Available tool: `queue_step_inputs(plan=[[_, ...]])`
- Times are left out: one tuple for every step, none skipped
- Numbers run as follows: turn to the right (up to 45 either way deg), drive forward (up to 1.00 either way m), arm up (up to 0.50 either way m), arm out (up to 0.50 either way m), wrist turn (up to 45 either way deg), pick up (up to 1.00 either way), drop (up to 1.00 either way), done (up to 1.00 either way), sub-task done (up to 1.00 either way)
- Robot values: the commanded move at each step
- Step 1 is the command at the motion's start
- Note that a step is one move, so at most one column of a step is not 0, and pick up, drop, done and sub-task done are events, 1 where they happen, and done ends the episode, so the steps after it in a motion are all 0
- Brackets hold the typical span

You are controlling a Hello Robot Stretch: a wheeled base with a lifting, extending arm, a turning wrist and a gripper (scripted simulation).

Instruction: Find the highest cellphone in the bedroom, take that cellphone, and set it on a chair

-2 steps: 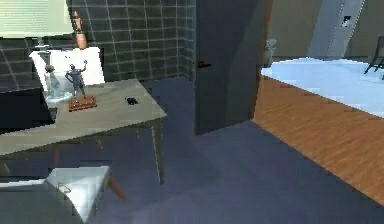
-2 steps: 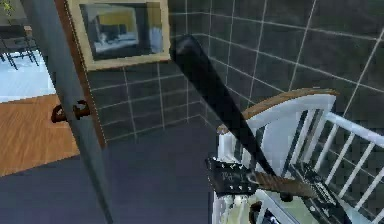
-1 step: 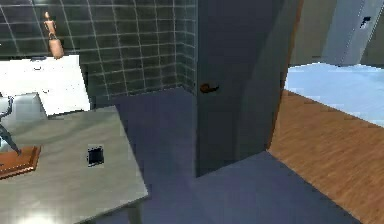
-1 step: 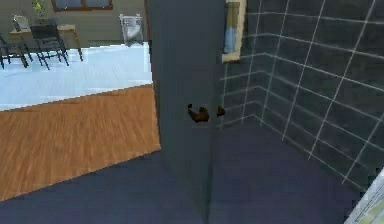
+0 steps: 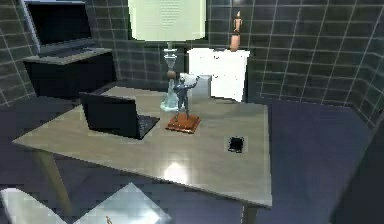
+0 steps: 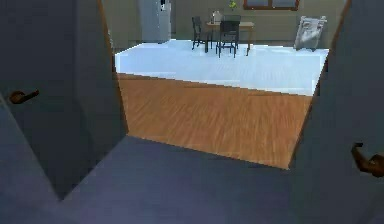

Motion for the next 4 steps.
queue_step_inputs(plan=[[-45.0,0.00,0.00,0.00,0.0,0.00,0.00,0.00,0.00],[-27.0,0.00,0.00,0.00,0.0,0.00,0.00,0.00,0.00],[-3.0,0.00,0.00,0.00,0.0,0.00,0.00,0.00,0.00],[45.0,0.00,0.00,0.00,0.0,0.00,0.00,0.00,0.00]])
